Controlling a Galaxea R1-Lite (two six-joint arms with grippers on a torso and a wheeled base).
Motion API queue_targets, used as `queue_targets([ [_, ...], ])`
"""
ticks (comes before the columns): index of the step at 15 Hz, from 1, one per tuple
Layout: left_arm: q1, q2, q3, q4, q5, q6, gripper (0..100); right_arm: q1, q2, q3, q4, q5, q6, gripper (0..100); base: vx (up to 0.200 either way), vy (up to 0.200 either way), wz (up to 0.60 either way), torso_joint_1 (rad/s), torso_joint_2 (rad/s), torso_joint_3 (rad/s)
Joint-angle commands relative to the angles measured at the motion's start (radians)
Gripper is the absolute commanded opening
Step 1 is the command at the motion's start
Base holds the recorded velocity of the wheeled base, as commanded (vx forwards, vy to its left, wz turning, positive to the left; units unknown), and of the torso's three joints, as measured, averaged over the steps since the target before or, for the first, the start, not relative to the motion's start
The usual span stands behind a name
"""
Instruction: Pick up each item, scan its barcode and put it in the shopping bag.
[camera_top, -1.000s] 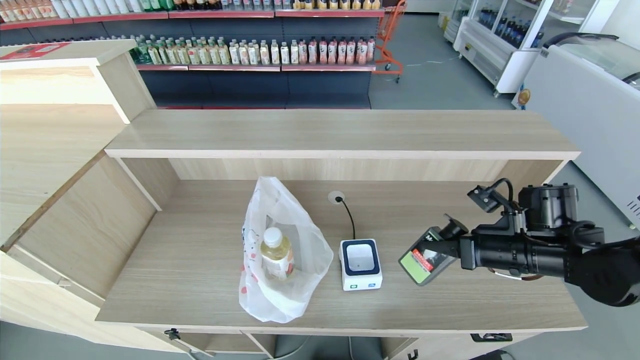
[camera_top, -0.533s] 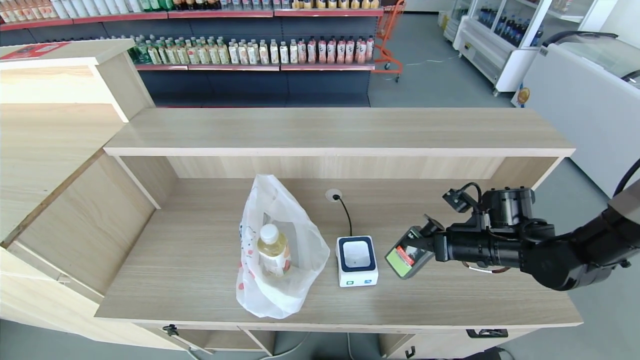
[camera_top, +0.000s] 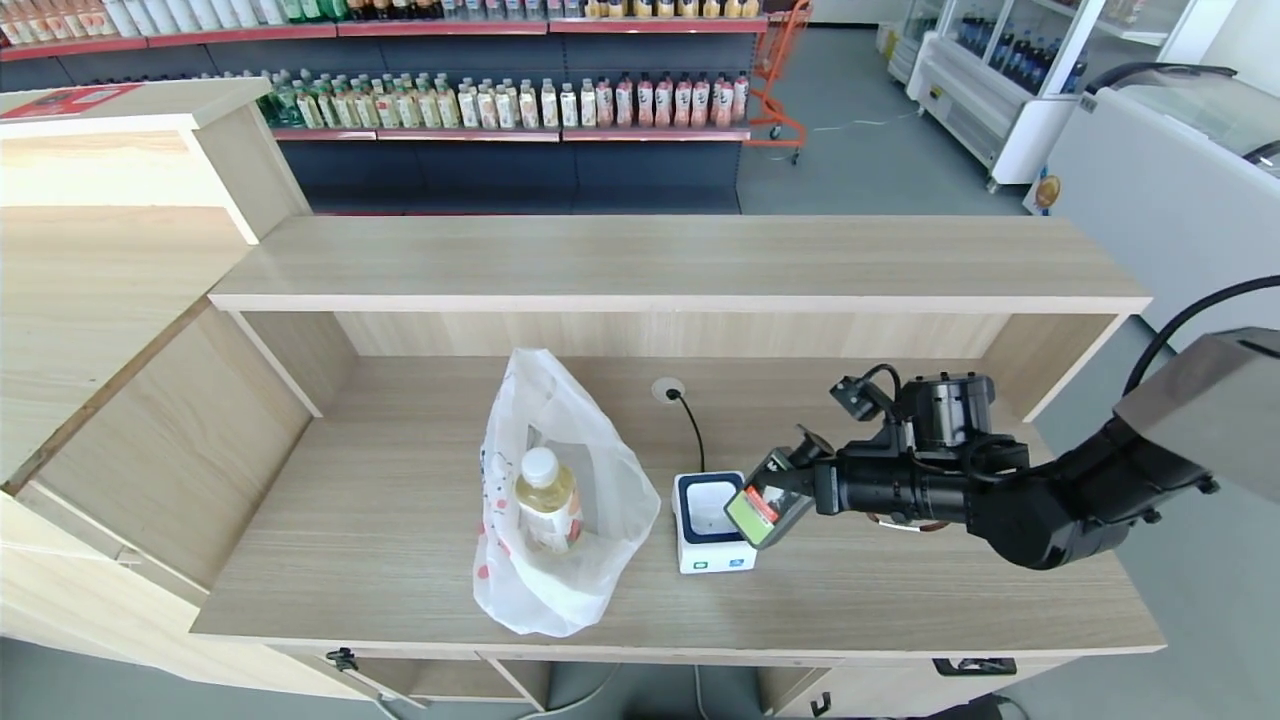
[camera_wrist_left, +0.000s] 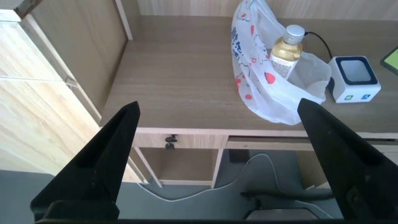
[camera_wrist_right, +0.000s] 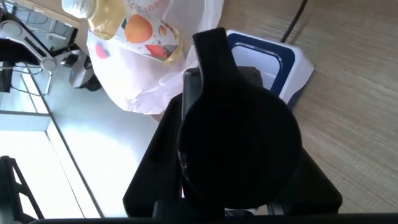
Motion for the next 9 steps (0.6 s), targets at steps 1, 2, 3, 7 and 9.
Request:
queue_targets([
  [1,0.000,0.000,0.000,0.000,-0.001,-0.001,100,0.010,0.036,-0.024,0.000,0.001,-0.002,0,0.000,0.000,0.00,0.000,0.00,0.000],
  [2,0.000,0.000,0.000,0.000,0.001,-0.001,100,0.013,0.050,-0.041,-0.003,0.000,-0.004,0,0.000,0.000,0.00,0.000,0.00,0.000],
  [3,0.000,0.000,0.000,0.000,0.001,-0.001,100,0.015,0.060,-0.048,-0.005,-0.009,-0.004,0,0.000,0.000,0.00,0.000,0.00,0.000],
  [7,0.000,0.000,0.000,0.000,0.001,-0.001,100,0.032,0.128,-0.082,-0.057,-0.056,-0.002,0,0.000,0.000,0.00,0.000,0.00,0.000],
  [9,0.000,0.000,0.000,0.000,0.001,-0.001,100,0.033,0.151,-0.088,-0.089,-0.059,-0.004,0,0.000,0.000,0.00,0.000,0.00,0.000],
])
